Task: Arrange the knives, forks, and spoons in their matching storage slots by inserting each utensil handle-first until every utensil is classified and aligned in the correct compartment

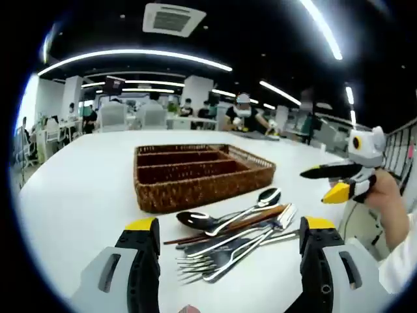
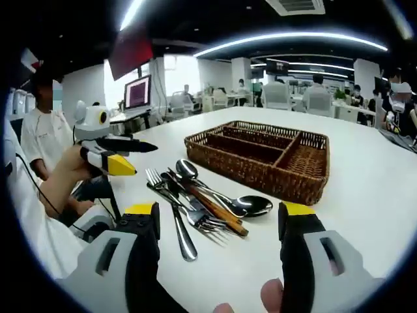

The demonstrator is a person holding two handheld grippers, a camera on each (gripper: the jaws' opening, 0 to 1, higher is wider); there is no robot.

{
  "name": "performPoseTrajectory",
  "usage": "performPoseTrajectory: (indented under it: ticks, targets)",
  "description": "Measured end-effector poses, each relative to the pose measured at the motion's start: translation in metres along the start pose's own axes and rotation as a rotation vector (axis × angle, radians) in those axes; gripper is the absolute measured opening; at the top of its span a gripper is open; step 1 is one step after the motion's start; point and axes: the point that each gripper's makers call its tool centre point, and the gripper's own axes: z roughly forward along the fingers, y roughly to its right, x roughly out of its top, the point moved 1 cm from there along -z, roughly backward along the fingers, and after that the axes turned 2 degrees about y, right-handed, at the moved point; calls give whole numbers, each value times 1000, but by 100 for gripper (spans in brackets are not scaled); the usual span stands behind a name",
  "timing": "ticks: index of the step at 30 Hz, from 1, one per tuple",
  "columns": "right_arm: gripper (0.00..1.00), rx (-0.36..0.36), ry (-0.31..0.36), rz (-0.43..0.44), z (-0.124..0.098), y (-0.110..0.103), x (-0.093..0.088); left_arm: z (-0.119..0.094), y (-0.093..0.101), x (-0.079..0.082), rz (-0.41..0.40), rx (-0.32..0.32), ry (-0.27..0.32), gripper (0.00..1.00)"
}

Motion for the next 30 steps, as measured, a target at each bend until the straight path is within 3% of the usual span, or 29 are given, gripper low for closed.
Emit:
performPoseTrajectory:
  ticks: [30]
  targets:
    - [77, 6, -5, -10, 3, -1, 3, 3, -4, 2, 2, -5, -2, 89]
